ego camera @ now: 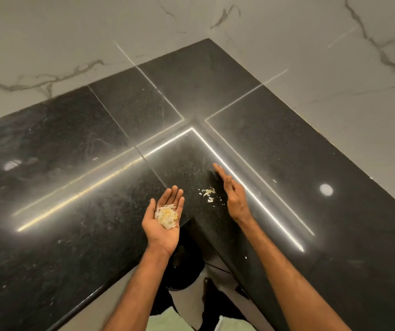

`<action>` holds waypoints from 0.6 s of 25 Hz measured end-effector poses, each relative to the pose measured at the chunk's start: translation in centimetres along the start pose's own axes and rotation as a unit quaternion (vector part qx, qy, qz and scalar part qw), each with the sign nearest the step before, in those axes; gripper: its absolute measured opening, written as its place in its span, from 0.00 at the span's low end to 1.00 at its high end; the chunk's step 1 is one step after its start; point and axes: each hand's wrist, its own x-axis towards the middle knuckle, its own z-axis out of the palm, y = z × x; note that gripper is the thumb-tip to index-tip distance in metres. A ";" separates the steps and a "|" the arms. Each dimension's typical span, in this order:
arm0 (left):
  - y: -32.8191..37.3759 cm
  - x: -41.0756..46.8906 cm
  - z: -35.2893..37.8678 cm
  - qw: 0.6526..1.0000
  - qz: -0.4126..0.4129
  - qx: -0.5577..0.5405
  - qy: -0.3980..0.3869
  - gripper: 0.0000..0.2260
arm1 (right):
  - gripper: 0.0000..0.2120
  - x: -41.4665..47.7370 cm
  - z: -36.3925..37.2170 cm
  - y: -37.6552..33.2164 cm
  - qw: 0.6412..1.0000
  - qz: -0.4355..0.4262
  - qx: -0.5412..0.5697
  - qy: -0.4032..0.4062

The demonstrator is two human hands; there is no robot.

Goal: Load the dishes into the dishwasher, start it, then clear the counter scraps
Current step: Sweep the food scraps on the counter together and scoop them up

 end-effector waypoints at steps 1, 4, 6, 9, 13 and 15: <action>-0.5 -0.2 0.0 1.000 0.020 -0.009 -0.002 0.23 | 0.27 0.1 -0.2 0.1 1.000 -0.006 0.002 0.001; -3.2 -1.3 -0.9 0.991 0.108 -0.083 0.006 0.24 | 0.29 1.1 -0.8 0.3 0.998 -0.030 -0.020 -0.056; -6.1 -2.6 -2.6 0.977 0.151 -0.145 0.025 0.24 | 0.27 1.9 -1.2 0.4 0.992 -0.039 -0.029 -0.115; -9.8 -2.8 -4.6 0.953 0.194 -0.220 0.078 0.28 | 0.30 3.9 -0.9 0.0 0.979 -0.090 -0.050 -0.177; -12.3 -0.9 -4.9 0.926 0.228 -0.272 0.125 0.30 | 0.31 5.1 0.0 -0.2 0.964 -0.118 -0.051 -0.233; -12.5 0.1 -4.7 0.920 0.247 -0.275 0.130 0.30 | 0.25 5.1 0.1 0.2 0.952 -0.141 -0.064 -0.265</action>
